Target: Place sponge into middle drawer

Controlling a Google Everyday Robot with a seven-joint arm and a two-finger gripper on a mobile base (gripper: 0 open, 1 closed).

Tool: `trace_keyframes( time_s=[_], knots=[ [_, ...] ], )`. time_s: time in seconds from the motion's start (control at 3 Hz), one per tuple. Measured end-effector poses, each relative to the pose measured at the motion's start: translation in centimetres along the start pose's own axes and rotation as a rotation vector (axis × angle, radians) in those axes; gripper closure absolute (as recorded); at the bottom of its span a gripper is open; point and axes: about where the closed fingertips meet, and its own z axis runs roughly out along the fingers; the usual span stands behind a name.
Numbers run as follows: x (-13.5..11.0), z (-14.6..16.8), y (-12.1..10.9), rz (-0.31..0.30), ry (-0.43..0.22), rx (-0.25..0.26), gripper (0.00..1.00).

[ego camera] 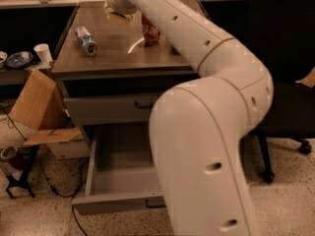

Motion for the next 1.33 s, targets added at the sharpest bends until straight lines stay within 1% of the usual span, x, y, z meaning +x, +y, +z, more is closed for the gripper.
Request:
trace_keyframes(
  time_s=[0.33, 0.67, 1.0, 1.33],
  knots=[
    [-1.2, -3.0, -2.6, 0.017, -0.019, 0.106, 1.0],
    [-2.9, -6.1, -4.2, 0.05, -0.067, 0.154, 1.0],
    [-2.9, -6.1, -4.2, 0.05, -0.067, 0.154, 1.0],
    [-4.1, -7.1, -4.2, 0.042, -0.065, 0.188, 1.0]
  ],
)
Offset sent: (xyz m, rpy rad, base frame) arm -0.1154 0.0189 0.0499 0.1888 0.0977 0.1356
